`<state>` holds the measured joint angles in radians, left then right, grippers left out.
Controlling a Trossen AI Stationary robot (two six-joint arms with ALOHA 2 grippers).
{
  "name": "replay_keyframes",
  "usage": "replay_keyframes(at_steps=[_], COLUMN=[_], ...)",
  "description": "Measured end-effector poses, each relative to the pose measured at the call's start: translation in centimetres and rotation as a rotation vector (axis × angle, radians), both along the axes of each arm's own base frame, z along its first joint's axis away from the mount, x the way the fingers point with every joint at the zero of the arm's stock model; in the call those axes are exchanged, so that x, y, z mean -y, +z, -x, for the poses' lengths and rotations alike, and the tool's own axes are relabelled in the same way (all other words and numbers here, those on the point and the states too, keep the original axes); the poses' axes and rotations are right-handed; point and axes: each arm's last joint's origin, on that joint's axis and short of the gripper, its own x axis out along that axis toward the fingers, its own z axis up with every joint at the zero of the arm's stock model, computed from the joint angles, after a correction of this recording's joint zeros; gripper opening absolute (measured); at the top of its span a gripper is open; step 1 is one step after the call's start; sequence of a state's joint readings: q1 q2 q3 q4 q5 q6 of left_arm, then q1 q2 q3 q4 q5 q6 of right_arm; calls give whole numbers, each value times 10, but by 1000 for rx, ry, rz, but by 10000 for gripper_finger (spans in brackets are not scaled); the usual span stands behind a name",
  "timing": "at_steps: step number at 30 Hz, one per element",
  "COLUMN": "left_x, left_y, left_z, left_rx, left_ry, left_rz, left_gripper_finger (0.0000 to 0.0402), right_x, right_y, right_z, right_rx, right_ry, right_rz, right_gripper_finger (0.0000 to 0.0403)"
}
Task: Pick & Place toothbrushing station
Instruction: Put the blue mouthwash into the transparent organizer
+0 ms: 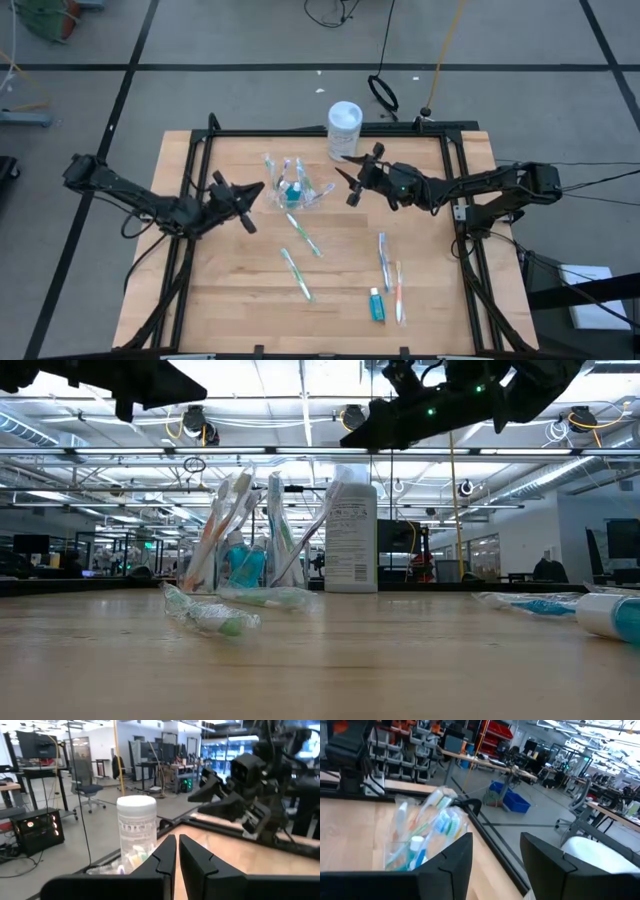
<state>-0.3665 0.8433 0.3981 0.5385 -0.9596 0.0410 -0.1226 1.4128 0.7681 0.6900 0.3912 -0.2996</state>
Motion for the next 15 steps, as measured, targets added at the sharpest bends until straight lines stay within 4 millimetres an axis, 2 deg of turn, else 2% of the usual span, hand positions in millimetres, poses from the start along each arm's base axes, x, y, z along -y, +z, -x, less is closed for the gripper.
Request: replay_keyframes(at_steps=[15], left_x=[2], left_y=[-6], left_z=[0], left_rx=[-51], left_ry=[-9], left_rz=[-7], left_gripper_finger=[26], right_x=[0], right_y=[0], right_z=[0], right_rx=[2], right_ry=[0], right_rz=[0], right_gripper_finger=[160])
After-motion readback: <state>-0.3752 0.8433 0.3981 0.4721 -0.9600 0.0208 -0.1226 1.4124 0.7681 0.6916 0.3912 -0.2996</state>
